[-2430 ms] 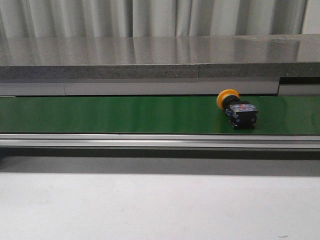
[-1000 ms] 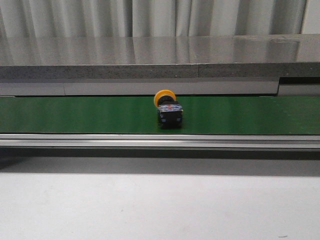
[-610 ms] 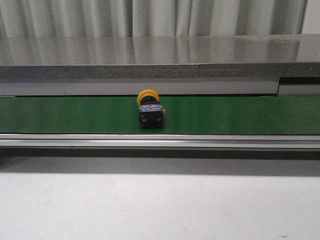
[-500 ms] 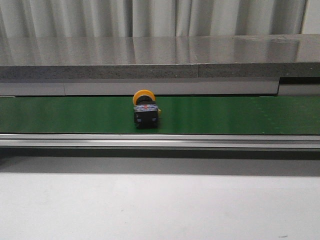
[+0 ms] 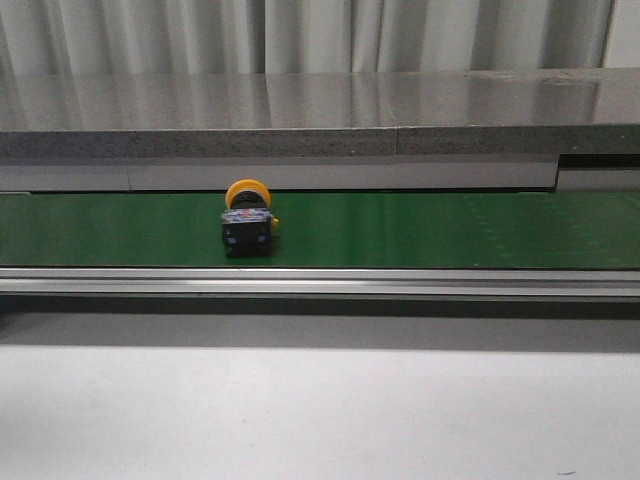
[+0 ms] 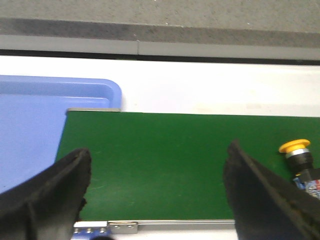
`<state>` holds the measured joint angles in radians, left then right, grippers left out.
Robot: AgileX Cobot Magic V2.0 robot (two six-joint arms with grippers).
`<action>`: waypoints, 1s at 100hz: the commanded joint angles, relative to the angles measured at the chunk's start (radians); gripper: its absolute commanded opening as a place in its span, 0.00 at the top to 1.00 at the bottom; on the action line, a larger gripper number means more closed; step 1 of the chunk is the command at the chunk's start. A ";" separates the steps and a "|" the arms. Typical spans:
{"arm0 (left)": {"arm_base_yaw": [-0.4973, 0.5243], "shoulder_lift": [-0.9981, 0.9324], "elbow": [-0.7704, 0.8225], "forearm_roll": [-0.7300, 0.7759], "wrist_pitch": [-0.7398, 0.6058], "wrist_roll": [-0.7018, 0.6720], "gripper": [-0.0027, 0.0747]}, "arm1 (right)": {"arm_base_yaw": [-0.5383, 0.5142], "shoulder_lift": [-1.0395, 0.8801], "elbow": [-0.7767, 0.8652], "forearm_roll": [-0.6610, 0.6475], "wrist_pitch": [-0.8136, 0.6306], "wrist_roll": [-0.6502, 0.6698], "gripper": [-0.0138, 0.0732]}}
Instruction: Move button from right to left
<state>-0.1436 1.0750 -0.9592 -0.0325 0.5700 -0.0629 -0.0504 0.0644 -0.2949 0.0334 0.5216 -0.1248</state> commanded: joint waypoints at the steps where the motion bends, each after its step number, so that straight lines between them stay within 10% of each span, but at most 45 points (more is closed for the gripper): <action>1: -0.038 0.065 -0.107 -0.021 -0.002 0.002 0.26 | 0.000 0.007 -0.025 -0.008 -0.084 0.001 0.92; 100: -0.263 0.697 -0.579 0.054 0.472 -0.262 0.26 | 0.000 0.007 -0.025 -0.008 -0.084 0.001 0.92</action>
<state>-0.3987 1.8015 -1.5045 0.0183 1.0512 -0.2985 -0.0504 0.0644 -0.2949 0.0334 0.5216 -0.1248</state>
